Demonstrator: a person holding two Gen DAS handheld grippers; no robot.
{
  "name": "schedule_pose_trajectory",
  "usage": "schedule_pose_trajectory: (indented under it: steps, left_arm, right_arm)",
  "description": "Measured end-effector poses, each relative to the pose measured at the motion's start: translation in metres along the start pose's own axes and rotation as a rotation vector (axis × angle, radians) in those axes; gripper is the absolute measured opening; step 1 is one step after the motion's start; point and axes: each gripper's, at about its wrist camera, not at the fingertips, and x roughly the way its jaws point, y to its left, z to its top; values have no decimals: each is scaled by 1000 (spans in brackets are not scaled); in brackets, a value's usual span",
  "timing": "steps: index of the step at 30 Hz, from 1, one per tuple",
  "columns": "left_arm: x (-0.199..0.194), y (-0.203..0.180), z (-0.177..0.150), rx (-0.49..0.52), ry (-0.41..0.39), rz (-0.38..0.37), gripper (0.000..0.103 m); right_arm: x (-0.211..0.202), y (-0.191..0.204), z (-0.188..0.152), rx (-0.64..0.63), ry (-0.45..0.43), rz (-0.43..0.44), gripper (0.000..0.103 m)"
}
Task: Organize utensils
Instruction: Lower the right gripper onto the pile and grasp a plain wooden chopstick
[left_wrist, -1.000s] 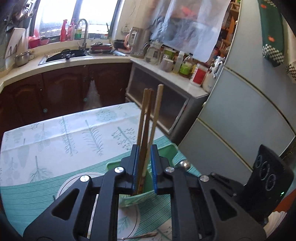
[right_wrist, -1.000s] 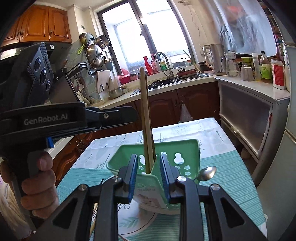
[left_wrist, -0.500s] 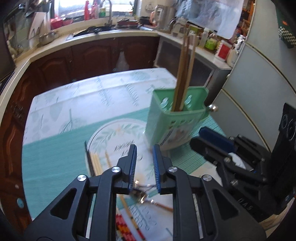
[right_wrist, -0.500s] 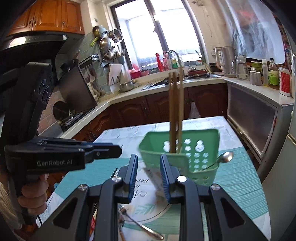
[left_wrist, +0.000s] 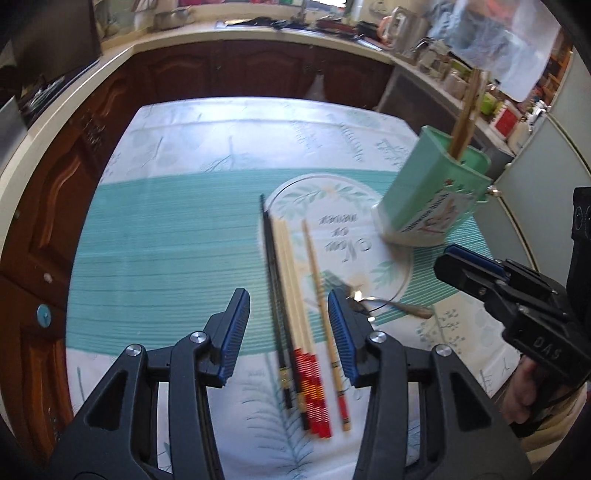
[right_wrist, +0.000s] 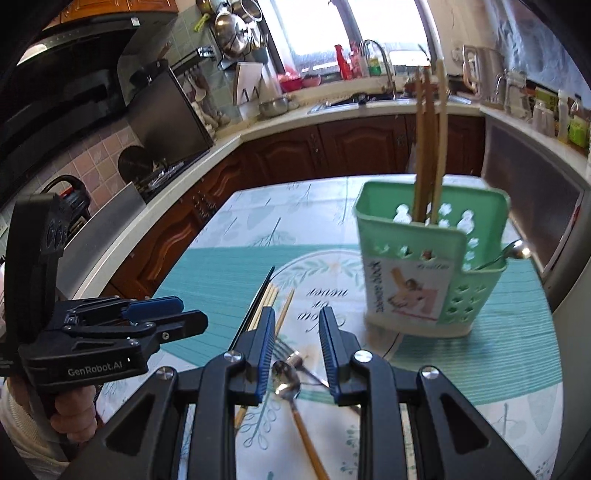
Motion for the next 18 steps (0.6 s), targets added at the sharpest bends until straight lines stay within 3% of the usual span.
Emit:
schedule_pose_trajectory:
  steps: [6,12,18]
  left_arm:
    - [24,26,-5,-54,119,-18,41]
    - [57,43,-6,-86,237,-38,25]
    - [80,46,-7,-78,321,-37,20]
  right_arm:
    - [31,6,-3,71,153,118,24]
    - [68,14,-14,125,322,186,17]
    - [108,19,-26,161,485,161,11]
